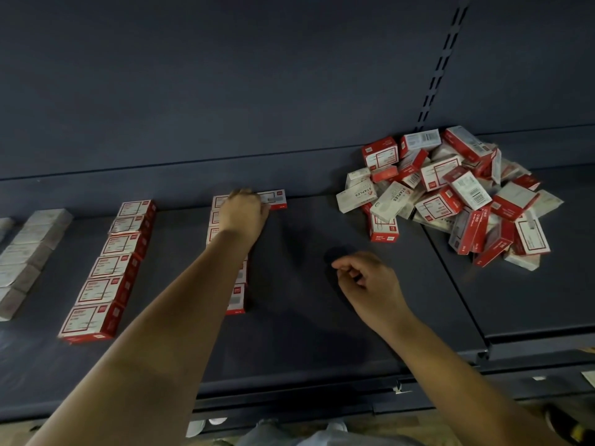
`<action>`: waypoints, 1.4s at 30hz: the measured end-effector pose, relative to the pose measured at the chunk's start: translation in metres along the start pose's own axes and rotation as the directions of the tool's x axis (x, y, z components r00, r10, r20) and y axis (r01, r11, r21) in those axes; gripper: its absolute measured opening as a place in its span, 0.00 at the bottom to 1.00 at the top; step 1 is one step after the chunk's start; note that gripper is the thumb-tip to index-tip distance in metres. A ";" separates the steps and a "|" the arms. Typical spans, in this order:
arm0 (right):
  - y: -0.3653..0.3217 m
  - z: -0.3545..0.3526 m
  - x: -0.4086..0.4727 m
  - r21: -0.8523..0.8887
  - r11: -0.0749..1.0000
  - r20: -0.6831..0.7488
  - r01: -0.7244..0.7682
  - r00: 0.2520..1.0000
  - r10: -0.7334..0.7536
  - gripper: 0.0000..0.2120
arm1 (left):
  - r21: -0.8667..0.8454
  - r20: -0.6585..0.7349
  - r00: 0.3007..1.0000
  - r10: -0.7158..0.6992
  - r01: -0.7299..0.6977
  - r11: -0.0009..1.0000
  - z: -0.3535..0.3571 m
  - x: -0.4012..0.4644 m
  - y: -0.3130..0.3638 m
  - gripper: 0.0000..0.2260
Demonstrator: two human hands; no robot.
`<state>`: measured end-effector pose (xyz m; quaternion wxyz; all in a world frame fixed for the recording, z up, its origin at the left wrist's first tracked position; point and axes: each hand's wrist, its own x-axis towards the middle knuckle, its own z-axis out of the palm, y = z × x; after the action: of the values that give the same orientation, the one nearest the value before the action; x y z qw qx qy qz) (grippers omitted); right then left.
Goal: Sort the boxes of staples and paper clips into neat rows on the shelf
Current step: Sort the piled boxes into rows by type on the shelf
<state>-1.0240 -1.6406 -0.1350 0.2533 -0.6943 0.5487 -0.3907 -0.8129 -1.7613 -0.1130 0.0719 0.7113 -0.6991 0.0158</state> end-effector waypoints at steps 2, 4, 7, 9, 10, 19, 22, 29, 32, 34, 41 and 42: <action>0.001 -0.003 0.001 -0.001 1.000 -0.005 -0.005 1.000 0.005 0.11 | -0.013 -0.001 1.000 -0.004 0.004 1.000 0.000 -0.001 0.000 0.13; 0.002 -0.005 0.002 -0.007 1.000 -0.019 -0.005 1.000 0.005 0.10 | -0.016 -0.003 1.000 -0.007 0.007 1.000 -0.002 -0.002 0.000 0.12; 0.007 -0.013 0.007 -0.026 1.000 -0.076 0.008 0.997 -0.010 0.10 | 0.033 0.016 1.000 0.011 -0.011 0.999 -0.002 -0.012 0.004 0.15; 0.011 -0.022 0.013 -0.045 0.999 -0.125 -0.013 0.992 0.007 0.10 | 0.036 0.009 0.999 0.041 -0.042 0.998 0.000 -0.024 0.008 0.17; 0.014 -0.026 0.017 -0.059 0.998 -0.152 -0.024 0.988 0.015 0.10 | 0.036 -0.004 0.998 0.065 -0.065 0.997 0.002 -0.030 0.011 0.17; 0.033 -0.037 0.064 -0.085 0.949 -0.206 -0.303 0.937 0.280 0.29 | 0.010 -0.018 0.986 0.164 -0.164 0.986 0.000 -0.065 0.042 0.17; 0.031 -0.031 0.074 -0.099 0.916 -0.203 -0.388 0.909 0.363 0.40 | 0.010 -0.003 0.985 0.172 -0.172 0.985 -0.003 -0.071 0.051 0.16; 0.033 -0.031 0.082 -0.087 0.915 -0.298 -0.394 0.887 0.354 0.29 | -0.020 0.044 0.985 0.165 -0.164 0.986 -0.009 -0.082 0.062 0.16; 0.039 -0.033 0.073 -0.057 0.929 -0.312 -0.366 0.890 0.332 0.24 | -0.037 0.082 0.983 0.163 -0.161 0.986 -0.007 -0.087 0.061 0.16; 0.043 -0.034 0.068 -0.014 0.933 -0.307 -0.359 0.890 0.338 0.23 | -0.044 0.105 0.981 0.165 -0.161 0.986 -0.005 -0.089 0.060 0.16; 0.038 -0.027 0.084 0.193 0.889 -0.344 -0.414 0.820 0.457 0.34 | -0.105 0.114 0.974 0.196 -0.185 0.977 -0.006 -0.095 0.063 0.16; 0.038 -0.025 0.087 0.198 0.883 -0.371 -0.425 0.801 0.469 0.35 | -0.116 0.107 0.975 0.197 -0.185 0.976 -0.006 -0.096 0.064 0.16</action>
<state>-1.0574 -1.7321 -0.1274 0.2540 -0.4336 0.7161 -0.4844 -0.8780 -1.6658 -0.1142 0.0661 0.6357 -0.7671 -0.0561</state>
